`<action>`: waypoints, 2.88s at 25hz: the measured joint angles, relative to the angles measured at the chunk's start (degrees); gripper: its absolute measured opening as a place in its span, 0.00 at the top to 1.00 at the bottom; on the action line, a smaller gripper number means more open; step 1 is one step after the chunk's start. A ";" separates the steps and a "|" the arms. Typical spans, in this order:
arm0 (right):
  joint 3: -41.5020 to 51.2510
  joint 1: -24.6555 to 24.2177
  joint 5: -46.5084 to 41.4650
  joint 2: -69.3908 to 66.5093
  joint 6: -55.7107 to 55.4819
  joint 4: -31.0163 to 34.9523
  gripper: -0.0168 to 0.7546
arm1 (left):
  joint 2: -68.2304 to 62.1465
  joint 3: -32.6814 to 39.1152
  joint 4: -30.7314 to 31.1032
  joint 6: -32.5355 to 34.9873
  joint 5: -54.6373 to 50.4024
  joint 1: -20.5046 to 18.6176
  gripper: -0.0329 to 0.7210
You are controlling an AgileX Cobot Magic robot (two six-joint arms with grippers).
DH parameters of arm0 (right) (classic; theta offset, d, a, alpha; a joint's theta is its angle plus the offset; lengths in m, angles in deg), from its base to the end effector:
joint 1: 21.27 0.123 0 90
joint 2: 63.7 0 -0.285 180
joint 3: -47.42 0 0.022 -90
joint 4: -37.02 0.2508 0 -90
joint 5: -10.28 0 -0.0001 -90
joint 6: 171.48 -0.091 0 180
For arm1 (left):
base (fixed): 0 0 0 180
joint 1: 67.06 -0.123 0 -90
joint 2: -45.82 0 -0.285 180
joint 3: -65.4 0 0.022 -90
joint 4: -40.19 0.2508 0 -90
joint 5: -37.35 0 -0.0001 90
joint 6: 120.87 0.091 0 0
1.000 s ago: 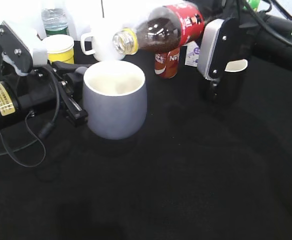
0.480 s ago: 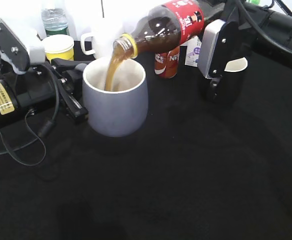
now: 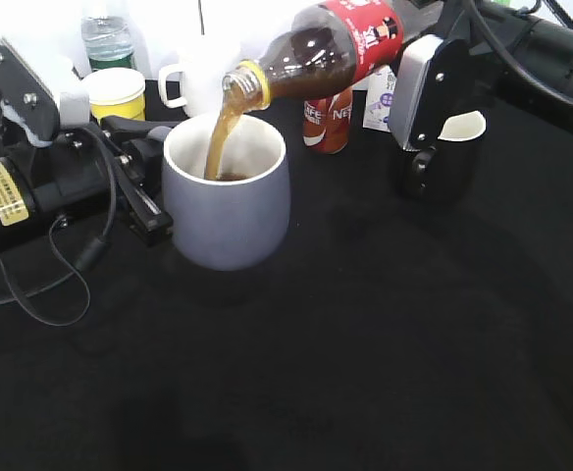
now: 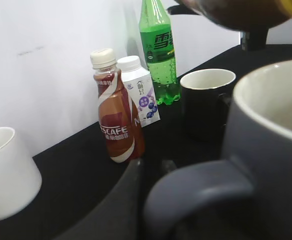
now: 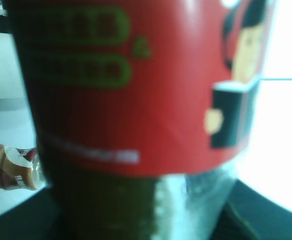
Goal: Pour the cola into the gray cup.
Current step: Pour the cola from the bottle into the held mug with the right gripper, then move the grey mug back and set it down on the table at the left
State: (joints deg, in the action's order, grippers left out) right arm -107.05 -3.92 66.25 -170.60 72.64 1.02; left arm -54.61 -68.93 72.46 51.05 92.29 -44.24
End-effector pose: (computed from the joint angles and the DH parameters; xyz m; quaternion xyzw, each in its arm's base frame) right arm 0.3319 0.1501 0.2533 -0.6176 0.2448 -0.2758 0.6947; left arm 0.2530 -0.1496 0.1990 0.3590 0.6454 -0.2280 0.6345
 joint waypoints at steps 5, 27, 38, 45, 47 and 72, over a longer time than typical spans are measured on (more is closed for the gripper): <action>0.00 0.00 0.07 0.00 0.90 0.06 0.48 | -0.06 0.00 0.00 0.00 -0.07 0.00 0.87; 0.44 -0.75 1.66 3.27 -86.36 1.70 0.48 | -0.11 0.00 -7.92 1.31 -0.43 0.00 0.87; 18.73 -10.47 -7.97 21.79 -85.78 13.06 0.48 | -11.45 -4.85 -28.97 9.50 7.28 -3.31 0.87; 19.19 -10.47 -8.17 23.33 -82.99 18.73 0.48 | -25.02 -20.79 -26.98 9.50 2.65 -3.31 0.87; 19.19 -10.47 -8.22 23.33 -82.97 18.95 0.48 | -27.93 -24.80 -27.03 9.50 -0.02 -3.31 0.87; 19.23 -10.47 -8.28 23.39 -80.67 19.48 0.48 | -32.71 -28.94 -45.41 17.45 -0.88 1.32 0.62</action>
State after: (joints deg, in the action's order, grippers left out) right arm -87.82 -14.39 57.97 -147.20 -8.03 20.50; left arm -87.32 -97.87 27.05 68.50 91.41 -42.92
